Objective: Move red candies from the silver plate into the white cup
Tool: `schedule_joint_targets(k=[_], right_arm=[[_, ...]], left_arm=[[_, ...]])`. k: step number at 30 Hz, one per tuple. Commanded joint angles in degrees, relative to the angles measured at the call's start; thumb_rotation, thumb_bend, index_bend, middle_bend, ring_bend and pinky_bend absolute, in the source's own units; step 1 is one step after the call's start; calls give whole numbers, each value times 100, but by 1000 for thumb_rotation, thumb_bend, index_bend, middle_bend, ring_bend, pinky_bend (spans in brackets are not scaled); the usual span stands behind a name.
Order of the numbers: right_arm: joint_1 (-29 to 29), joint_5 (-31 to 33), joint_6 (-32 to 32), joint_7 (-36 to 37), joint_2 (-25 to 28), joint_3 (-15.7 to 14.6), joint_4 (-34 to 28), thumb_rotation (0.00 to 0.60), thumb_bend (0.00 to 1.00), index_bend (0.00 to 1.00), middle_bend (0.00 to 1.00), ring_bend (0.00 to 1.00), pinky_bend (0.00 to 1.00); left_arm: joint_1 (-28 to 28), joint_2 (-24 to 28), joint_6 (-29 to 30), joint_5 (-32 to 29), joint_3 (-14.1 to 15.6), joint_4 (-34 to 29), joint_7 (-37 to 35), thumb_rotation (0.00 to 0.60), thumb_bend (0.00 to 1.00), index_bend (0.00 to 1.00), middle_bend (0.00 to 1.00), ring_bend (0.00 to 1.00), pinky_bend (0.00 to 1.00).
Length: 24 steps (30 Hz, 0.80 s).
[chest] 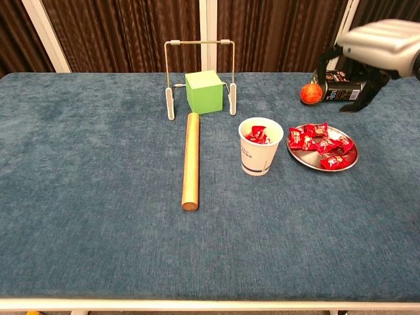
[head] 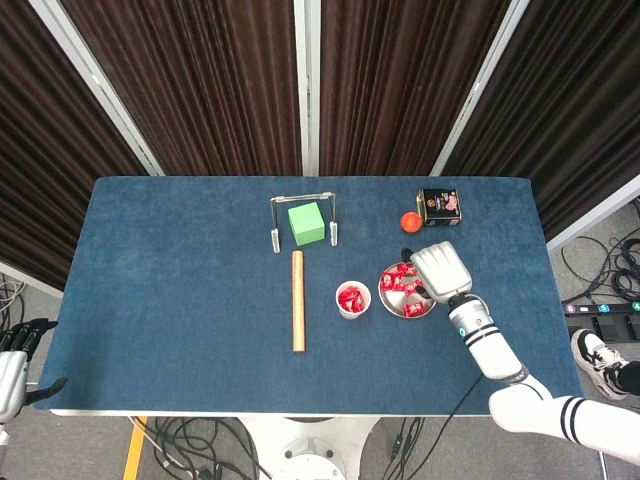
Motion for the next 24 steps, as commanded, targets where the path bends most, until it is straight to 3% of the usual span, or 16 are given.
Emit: schedule_joint_targets(k=[1,9,24], right_arm=[[207,382,-422,-159,-359,-46,430,600,152,430,1000,987,1000],[667,1042,-941,-457,-1188,-13,1395,600,168,430,1000,987,1000],[992,1567,-1179,-658,-1810,-13,2342,600,159,433,1000,980,1000]], left_arm=[[2,9,-13,-13,9,-22,20,600,0,267,283,197,214],[3,-4,-93,-99,19,47,-19,600,0,267,283,197,214],[-26,-77,-206,-156,23,261,-168,600,0,267,283,197,214]])
